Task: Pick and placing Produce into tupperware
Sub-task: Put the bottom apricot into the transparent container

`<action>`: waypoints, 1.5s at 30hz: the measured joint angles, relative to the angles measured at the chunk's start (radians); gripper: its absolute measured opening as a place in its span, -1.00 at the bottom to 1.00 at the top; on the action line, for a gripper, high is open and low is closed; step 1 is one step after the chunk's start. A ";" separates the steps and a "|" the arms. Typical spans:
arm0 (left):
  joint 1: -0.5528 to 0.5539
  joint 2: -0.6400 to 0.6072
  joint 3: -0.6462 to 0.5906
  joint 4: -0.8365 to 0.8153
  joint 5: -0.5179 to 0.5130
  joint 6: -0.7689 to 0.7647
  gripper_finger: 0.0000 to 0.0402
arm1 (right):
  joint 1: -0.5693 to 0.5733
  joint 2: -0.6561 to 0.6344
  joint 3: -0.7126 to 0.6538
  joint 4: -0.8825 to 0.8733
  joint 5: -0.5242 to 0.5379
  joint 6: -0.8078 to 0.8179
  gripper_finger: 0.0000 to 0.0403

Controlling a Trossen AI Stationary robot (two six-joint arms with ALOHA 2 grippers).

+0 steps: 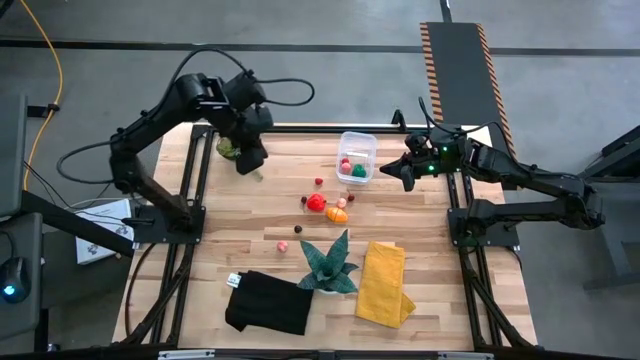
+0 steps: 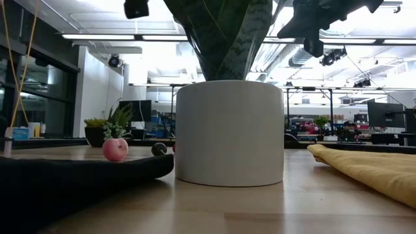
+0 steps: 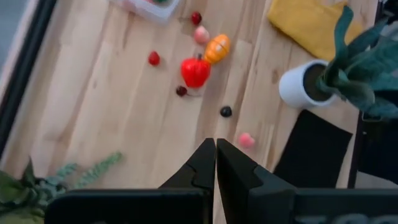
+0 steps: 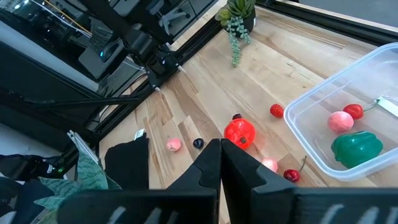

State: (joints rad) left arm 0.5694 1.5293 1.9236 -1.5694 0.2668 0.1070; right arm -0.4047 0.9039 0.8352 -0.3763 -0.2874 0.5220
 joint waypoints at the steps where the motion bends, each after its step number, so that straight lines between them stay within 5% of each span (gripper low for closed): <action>1: 0.000 -0.017 -0.029 0.003 0.003 -0.003 -0.98 | 0.000 0.000 0.000 0.000 0.000 0.000 -1.00; 18: -0.001 -0.444 -0.834 0.471 0.216 -0.226 -0.97 | 0.000 0.000 0.000 0.000 -0.004 0.030 -1.00; 31: -0.015 -0.564 -1.208 0.833 0.384 -0.332 -0.97 | 0.000 0.000 0.000 0.000 -0.007 0.084 -1.00; 39: -0.121 -0.518 -1.337 0.878 0.344 -0.286 -0.97 | 0.000 0.000 0.000 0.000 -0.003 0.110 -1.00; 45: -0.248 -0.513 -1.349 0.949 0.145 -0.187 -0.97 | 0.000 0.000 0.000 0.000 0.033 0.109 -1.00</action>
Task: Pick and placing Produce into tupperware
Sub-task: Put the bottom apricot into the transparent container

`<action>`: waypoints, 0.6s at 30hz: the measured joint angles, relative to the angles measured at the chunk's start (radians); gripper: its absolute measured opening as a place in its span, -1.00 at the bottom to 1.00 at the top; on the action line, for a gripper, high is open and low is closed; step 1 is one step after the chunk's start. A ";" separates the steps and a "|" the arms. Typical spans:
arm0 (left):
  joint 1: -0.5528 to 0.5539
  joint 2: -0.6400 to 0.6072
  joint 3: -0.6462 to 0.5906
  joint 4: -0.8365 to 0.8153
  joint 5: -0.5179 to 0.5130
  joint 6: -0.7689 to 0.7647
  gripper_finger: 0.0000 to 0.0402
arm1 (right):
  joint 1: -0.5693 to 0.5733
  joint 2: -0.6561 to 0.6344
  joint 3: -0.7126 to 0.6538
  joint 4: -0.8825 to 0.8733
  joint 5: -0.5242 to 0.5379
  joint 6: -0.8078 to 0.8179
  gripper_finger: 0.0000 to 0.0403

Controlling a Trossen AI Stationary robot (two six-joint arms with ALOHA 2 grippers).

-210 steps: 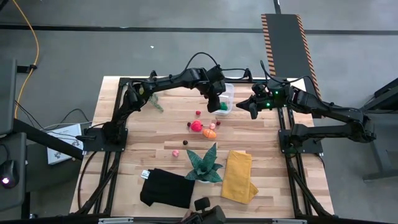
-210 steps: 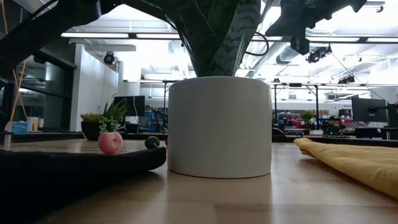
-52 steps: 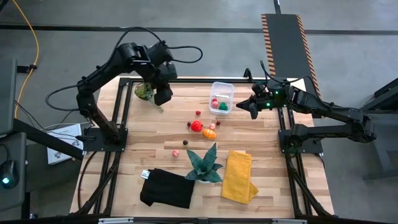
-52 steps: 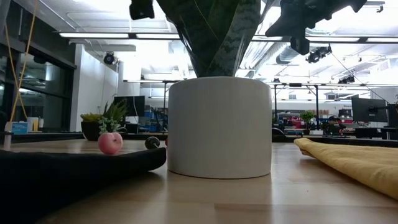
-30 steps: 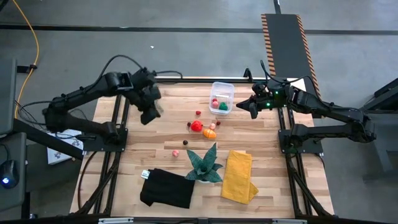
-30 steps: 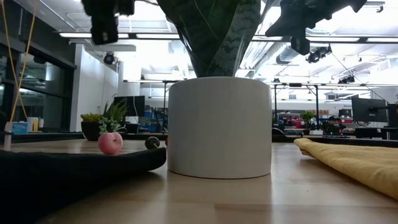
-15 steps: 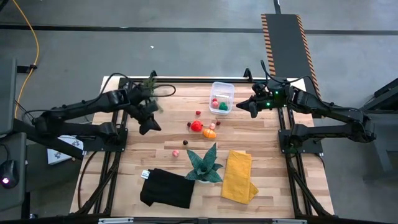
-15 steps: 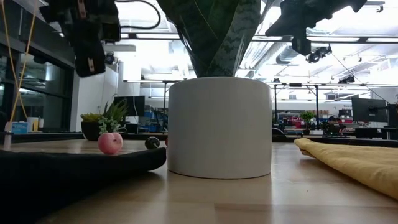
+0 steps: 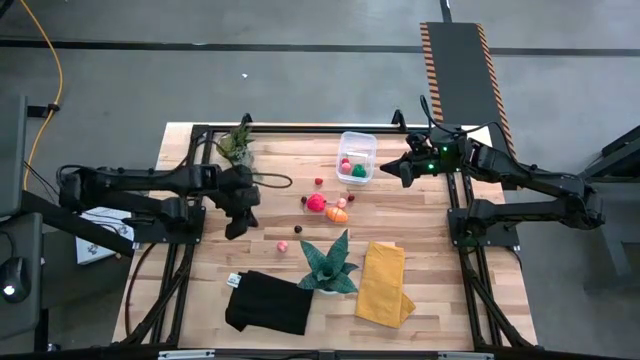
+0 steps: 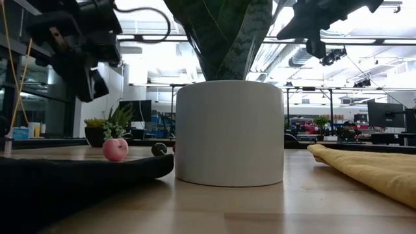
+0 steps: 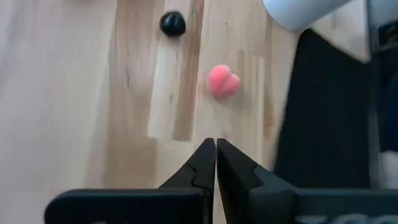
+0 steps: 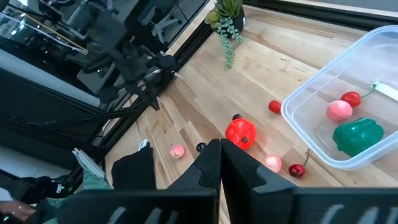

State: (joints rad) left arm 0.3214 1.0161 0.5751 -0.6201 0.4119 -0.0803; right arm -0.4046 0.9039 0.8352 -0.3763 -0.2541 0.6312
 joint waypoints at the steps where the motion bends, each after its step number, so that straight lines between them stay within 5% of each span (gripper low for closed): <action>1: -0.023 0.000 0.000 0.010 -0.027 0.021 -0.97 | 0.000 0.000 0.000 0.000 0.007 0.000 -1.00; 7: -0.128 0.000 0.000 0.068 -0.152 0.050 -0.91 | 0.000 0.000 0.000 0.000 0.028 -0.003 -1.00; 18: -0.240 0.001 0.000 0.137 -0.271 0.050 -0.31 | 0.000 0.000 0.000 0.000 0.088 -0.021 -1.00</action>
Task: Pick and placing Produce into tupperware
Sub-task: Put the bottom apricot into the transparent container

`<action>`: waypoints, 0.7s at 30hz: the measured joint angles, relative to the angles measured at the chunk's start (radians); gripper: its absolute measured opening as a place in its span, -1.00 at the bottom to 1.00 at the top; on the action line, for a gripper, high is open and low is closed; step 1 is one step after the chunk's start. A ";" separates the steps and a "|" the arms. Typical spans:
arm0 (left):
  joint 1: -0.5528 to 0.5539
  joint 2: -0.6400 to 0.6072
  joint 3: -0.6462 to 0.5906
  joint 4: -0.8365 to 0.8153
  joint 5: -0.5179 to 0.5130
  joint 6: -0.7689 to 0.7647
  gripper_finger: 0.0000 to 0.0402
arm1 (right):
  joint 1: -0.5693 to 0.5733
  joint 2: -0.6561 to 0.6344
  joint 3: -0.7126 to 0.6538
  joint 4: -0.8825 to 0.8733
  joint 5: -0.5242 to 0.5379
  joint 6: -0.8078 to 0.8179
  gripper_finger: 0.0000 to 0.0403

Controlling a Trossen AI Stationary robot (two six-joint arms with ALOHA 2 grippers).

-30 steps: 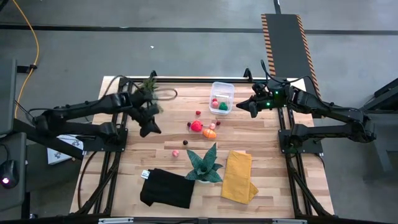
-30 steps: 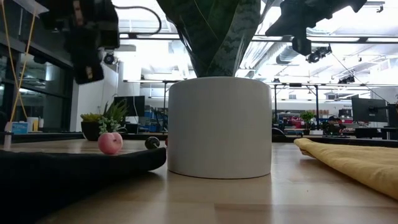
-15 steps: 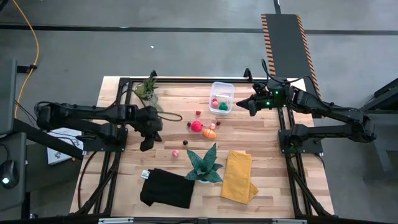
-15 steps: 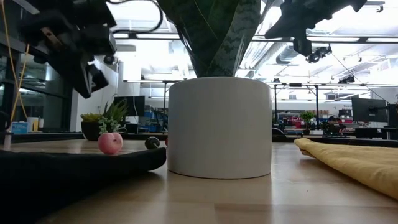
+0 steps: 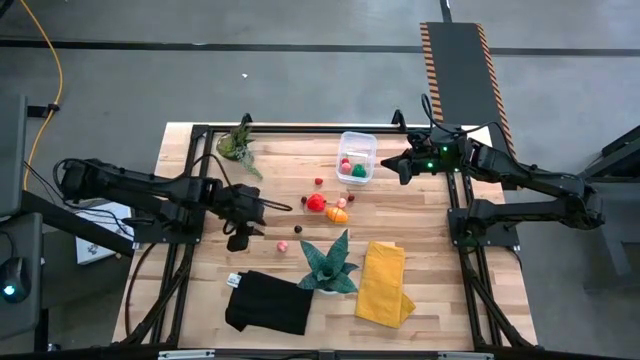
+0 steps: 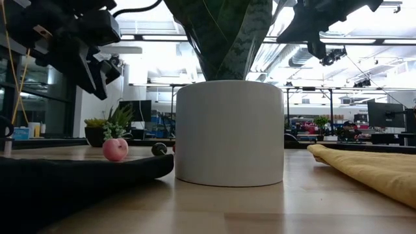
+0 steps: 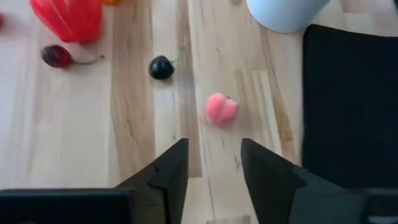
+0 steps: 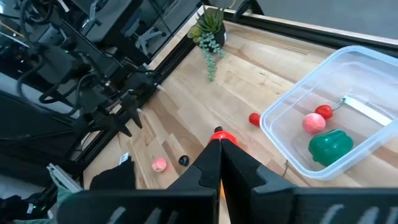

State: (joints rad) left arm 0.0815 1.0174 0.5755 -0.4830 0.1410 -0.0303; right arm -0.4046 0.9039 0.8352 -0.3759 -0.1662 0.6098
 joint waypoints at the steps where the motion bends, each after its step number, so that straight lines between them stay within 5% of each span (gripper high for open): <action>1: -0.007 0.003 0.000 0.010 -0.018 0.000 -0.28 | 0.000 0.000 0.000 0.000 0.000 0.000 -1.00; 21: -0.085 0.207 0.000 0.195 -0.043 0.170 -0.17 | 0.000 0.000 0.000 0.000 0.000 -0.008 -1.00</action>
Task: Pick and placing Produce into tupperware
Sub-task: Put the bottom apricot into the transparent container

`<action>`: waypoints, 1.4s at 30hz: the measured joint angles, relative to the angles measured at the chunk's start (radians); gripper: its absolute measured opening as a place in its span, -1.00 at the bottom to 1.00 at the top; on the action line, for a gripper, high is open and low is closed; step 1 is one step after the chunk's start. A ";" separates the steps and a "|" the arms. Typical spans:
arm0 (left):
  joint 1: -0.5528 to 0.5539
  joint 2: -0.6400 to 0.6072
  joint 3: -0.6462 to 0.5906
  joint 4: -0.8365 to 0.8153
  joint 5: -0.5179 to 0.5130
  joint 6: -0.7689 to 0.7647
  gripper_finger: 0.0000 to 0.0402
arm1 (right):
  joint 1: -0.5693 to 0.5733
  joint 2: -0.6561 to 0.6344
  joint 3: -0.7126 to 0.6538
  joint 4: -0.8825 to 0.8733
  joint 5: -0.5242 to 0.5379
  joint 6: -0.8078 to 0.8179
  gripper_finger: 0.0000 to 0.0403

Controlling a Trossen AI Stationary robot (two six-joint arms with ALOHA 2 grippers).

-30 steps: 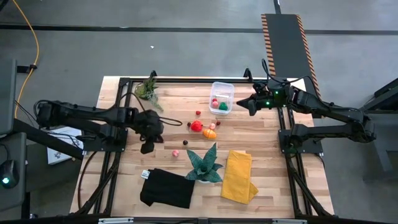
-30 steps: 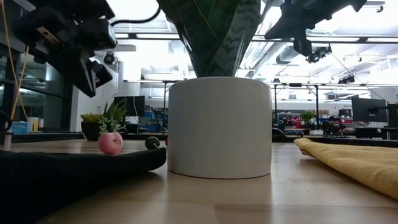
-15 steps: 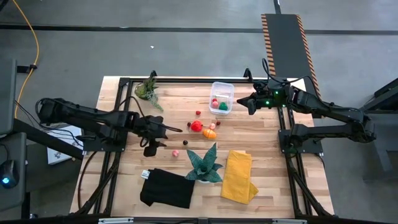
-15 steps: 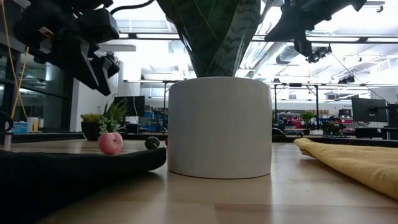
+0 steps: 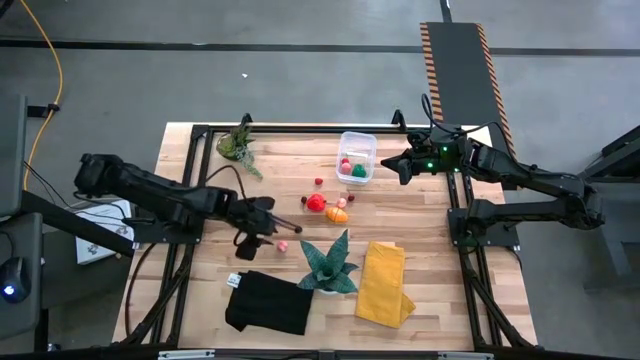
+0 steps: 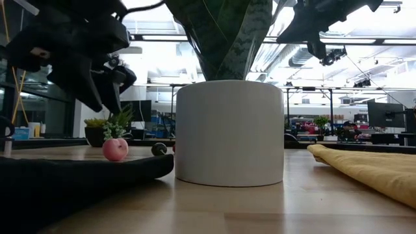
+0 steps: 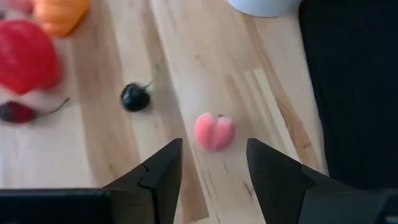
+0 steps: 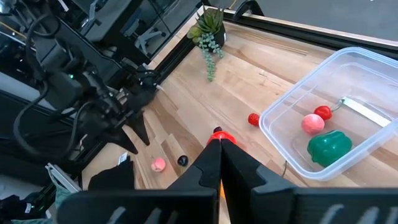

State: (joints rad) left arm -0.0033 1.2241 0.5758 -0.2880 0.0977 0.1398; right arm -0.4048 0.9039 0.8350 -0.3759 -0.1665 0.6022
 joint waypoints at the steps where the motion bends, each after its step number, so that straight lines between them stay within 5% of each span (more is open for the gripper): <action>1: -0.010 0.011 0.000 0.005 -0.002 0.013 -0.17 | 0.000 0.000 0.000 0.000 0.000 0.000 -1.00; 13: -0.043 0.099 0.000 0.080 -0.073 0.031 -0.08 | 0.000 0.000 0.000 0.000 -0.006 -0.008 -1.00; 27: -0.043 0.144 0.000 0.109 -0.067 0.015 0.28 | 0.030 0.000 0.000 0.000 -0.010 -0.008 -1.00; 42: -0.043 0.160 0.000 0.117 -0.027 0.044 0.37 | 0.041 0.000 0.000 0.000 0.008 0.000 -1.00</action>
State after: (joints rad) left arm -0.0460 1.3841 0.5758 -0.1709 0.0708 0.1837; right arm -0.3637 0.9043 0.8349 -0.3764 -0.1585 0.6022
